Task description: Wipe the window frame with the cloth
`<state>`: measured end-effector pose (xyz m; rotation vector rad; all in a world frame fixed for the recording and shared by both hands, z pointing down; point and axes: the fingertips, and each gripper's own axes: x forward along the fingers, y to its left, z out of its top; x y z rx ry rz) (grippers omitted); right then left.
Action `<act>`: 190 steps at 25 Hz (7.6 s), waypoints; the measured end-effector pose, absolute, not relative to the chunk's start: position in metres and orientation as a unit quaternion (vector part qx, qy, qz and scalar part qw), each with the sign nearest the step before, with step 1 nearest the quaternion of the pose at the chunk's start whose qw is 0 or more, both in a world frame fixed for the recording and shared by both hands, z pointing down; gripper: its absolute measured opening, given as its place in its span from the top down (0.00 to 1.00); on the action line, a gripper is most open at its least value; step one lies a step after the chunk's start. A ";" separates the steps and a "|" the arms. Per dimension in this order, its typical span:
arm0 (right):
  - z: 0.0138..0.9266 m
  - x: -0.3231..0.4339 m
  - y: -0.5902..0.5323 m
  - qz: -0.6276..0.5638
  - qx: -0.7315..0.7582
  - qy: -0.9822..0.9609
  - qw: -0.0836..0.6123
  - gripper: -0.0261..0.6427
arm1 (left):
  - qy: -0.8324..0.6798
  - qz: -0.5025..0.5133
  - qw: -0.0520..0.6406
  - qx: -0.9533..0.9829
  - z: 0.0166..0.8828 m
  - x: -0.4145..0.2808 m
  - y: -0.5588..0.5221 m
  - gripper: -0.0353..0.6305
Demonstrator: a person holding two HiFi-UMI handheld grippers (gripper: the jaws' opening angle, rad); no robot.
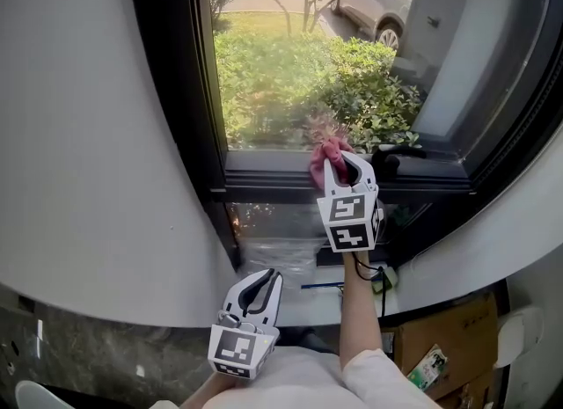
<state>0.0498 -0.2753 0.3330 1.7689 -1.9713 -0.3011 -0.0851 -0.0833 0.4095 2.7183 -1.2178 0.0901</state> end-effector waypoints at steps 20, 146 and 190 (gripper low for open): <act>0.332 -0.144 -0.259 -0.195 0.500 -0.820 0.201 0.85 | -0.404 0.037 0.091 0.910 0.414 -0.086 -0.069 0.88; 0.346 -0.024 -0.246 -0.206 0.531 -0.788 0.235 0.85 | -0.464 0.038 0.067 0.883 0.410 -0.029 -0.074 0.88; 0.345 0.060 -0.231 -0.190 0.558 -0.780 0.212 0.85 | -0.388 0.045 0.059 0.919 0.406 0.041 -0.073 0.88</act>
